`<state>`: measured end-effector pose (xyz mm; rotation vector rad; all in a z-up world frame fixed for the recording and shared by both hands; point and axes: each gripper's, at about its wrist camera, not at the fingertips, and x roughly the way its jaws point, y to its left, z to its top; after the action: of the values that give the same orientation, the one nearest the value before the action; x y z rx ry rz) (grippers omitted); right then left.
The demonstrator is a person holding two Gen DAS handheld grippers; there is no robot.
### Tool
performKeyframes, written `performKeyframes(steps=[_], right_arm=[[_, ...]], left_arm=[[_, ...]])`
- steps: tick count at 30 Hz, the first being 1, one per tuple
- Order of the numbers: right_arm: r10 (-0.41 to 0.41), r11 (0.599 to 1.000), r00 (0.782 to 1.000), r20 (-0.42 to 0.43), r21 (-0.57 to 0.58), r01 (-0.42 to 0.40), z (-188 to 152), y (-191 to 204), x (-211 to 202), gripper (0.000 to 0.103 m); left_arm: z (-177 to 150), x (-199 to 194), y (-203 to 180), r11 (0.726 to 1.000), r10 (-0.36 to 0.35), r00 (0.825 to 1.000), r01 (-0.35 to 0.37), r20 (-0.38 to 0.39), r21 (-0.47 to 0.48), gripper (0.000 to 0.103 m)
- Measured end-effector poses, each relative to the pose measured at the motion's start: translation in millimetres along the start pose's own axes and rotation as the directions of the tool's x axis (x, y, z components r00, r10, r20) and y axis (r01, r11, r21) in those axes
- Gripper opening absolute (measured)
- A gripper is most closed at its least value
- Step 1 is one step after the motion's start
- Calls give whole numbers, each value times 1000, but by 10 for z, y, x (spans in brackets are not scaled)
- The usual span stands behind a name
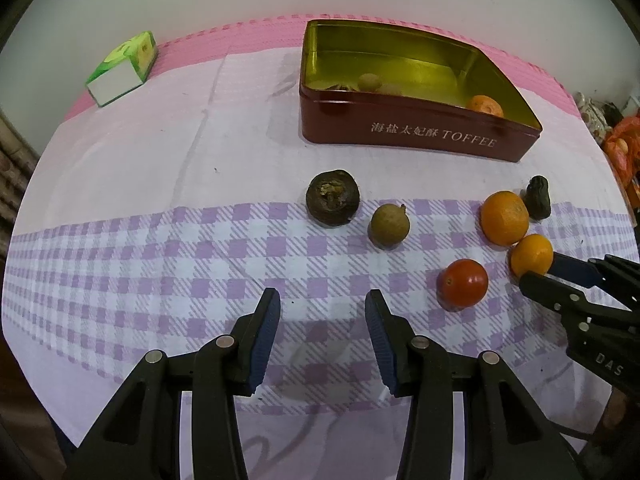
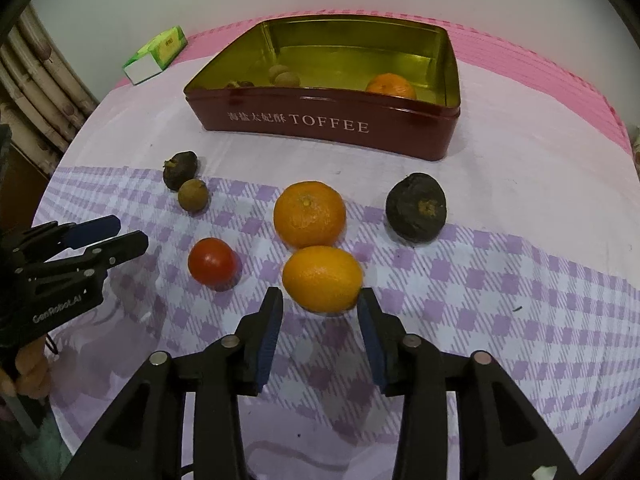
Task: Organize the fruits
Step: 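Withdraw both open tools back toward the remaining fruits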
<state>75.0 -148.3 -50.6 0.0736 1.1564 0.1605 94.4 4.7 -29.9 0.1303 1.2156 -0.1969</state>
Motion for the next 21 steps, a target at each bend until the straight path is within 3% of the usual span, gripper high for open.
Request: performKeyframes(steps=[21], right_arm=[[-30,1000,1000,-1,-2,30,120,-14,146,38]], left_arm=[[-13,39,-130,999,-13,1000,13,-11,41,46]])
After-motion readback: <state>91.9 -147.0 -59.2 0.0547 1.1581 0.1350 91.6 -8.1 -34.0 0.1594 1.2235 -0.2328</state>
